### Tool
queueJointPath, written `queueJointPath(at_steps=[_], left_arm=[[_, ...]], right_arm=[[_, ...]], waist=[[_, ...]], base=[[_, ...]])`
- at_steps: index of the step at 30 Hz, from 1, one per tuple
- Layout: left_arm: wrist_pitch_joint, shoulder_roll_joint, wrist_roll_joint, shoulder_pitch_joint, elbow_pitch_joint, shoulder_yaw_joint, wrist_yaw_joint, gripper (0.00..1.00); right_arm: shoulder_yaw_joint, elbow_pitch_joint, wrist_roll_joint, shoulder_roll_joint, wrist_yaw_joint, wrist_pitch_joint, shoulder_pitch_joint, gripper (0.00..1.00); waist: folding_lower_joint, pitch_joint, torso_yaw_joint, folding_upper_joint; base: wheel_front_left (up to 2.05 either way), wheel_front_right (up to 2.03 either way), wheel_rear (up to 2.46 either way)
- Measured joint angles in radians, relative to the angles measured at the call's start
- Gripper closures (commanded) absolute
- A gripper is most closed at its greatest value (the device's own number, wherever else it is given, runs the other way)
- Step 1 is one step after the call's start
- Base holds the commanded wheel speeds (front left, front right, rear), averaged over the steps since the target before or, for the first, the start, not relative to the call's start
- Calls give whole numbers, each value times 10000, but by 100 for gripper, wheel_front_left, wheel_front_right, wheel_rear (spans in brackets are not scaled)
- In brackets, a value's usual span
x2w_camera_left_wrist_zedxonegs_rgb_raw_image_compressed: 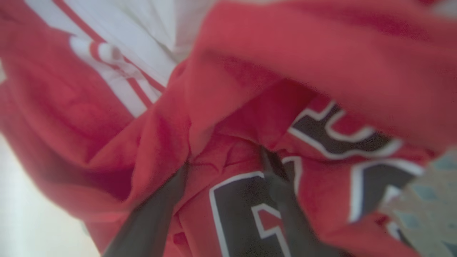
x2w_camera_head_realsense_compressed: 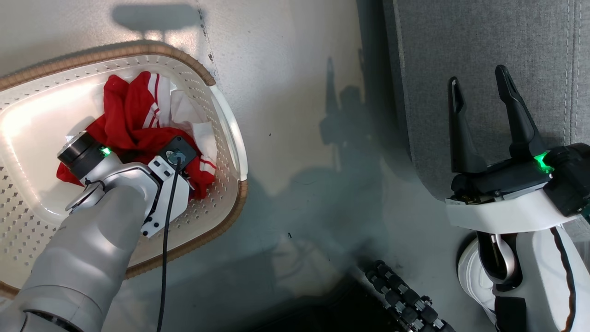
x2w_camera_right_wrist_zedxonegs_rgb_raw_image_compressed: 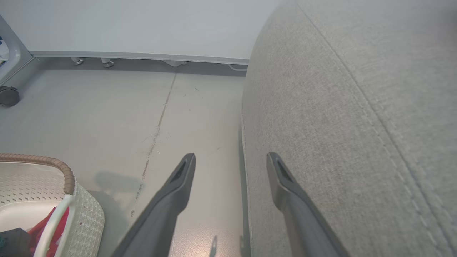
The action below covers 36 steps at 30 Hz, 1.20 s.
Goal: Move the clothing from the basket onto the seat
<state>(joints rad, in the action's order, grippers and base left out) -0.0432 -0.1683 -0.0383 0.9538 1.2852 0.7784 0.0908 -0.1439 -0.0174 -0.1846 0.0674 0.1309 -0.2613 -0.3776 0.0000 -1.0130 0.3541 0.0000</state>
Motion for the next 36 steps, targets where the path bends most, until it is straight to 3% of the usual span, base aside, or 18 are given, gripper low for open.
queueJointPath(at_steps=[9, 10, 12, 29, 36], left_arm=[[-589, -59, -29, 94, -61, 163, -428, 0], [-686, -52, 21, 95, -79, 157, -428, 43], [-815, -44, 61, 155, -90, 163, -412, 100], [-372, -155, 389, 163, 6, 253, -802, 100], [435, 337, 872, -162, 31, 73, -800, 100]], right_arm=[[-123, 2, -2, -86, 0, 0, 11, 0], [-146, 0, 0, -96, 0, 0, 11, 0], [-155, 0, 2, -107, 0, 0, 9, 0], [-209, 151, -2, -65, 0, 0, -634, 0], [161, 165, 61, 391, -2, 0, -790, 0]], waist=[[0, -145, 16, 0], [0, -157, 11, 0], [0, -186, -5, 0], [0, 46, -68, 0], [0, 667, -574, 0]], base=[[0, 0, 0], [0, 0, 0], [0, 0, 0], [0, 0, 0], [0, 0, 0]])
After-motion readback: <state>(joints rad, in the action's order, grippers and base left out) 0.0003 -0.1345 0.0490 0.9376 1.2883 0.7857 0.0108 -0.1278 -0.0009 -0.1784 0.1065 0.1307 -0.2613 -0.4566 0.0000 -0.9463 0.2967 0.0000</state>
